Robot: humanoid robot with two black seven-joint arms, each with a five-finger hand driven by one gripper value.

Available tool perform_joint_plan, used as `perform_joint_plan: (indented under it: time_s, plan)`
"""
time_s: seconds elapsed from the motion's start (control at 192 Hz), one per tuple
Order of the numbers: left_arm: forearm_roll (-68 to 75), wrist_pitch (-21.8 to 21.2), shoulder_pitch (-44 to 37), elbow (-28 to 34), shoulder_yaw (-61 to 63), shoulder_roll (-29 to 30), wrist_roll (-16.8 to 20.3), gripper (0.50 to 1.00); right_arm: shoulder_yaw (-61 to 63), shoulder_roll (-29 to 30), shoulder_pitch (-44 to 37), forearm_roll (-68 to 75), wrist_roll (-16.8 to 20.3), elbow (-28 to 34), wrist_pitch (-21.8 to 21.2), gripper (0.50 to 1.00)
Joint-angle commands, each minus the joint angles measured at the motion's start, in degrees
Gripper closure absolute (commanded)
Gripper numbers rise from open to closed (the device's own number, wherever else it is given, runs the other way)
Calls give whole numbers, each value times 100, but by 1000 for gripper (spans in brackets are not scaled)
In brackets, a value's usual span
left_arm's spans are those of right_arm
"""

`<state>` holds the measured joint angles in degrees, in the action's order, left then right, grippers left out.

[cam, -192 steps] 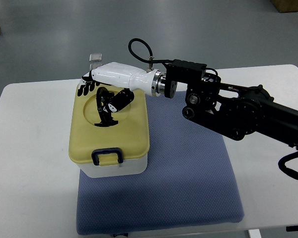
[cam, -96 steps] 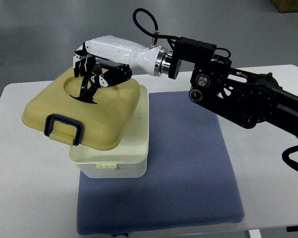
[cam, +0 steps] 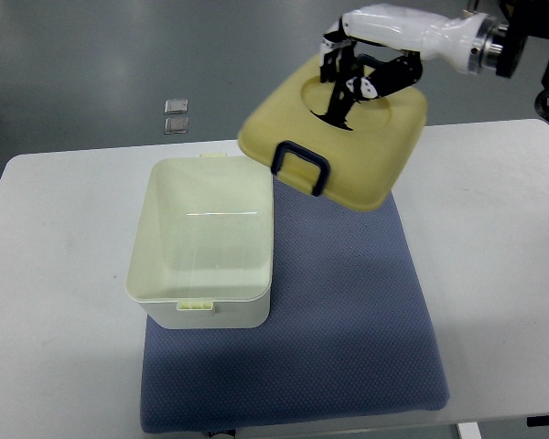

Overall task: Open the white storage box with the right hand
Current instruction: 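Lift the yellow lid off the box with the right hand, then lower the lid onto the cushion beside the open box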

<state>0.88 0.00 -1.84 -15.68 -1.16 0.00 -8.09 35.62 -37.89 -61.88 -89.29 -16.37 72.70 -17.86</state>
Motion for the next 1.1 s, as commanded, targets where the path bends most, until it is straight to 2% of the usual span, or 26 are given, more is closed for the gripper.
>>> perform_joint_plan:
  time_s: [0.0,0.172,0.371,0.694,0.903,0.908,0.913,0.919,0.929,0.934,0.939,0.945,0.955,1.096]
  plan:
    - [9,0,0,-14,2,0,-8,500,-205,-350,212,-45,-94,-177,-7,1000]
    - [0,-9,0,-5,2,0,-8,500,-785,-570,502,-54,-182,-555,178,1000]
    - [0,-35,0,4,-7,0,-8,500,-1294,-403,915,-54,-191,-766,907,1000]
    - [0,-27,0,21,-7,0,-8,500,-1321,924,1310,-62,-156,-713,1232,1000]
    - [0,-18,0,39,-7,0,-8,500,-1312,1188,1425,-54,-156,-730,1259,1000]
    - [0,-9,-9,39,-7,0,-8,500,-1312,1188,1425,-27,-156,-730,1268,949]
    - [0,-9,-9,39,-7,0,-8,500,-1312,1188,1425,-27,-156,-730,1268,948]
    - [0,-18,-9,39,-7,0,-8,500,-1312,1188,1425,-10,-156,-739,1276,803]
    - [0,-18,-9,39,-7,0,-8,500,-1312,1188,1425,-10,-156,-739,1276,801]
    - [0,-9,0,39,-7,0,-8,500,-1303,1188,1433,17,-156,-739,1285,668]
    - [0,-9,0,39,-7,0,-8,500,-1303,1188,1433,17,-156,-739,1285,666]
    - [0,-18,-9,39,-7,0,-8,500,-1294,1188,1433,34,-156,-748,1294,559]
    - [0,-9,-9,39,-7,0,-8,500,-1294,1188,1433,43,-164,-748,1294,542]
    - [0,-9,0,39,-7,0,-8,500,-1303,1100,1451,52,-165,-757,1241,544]
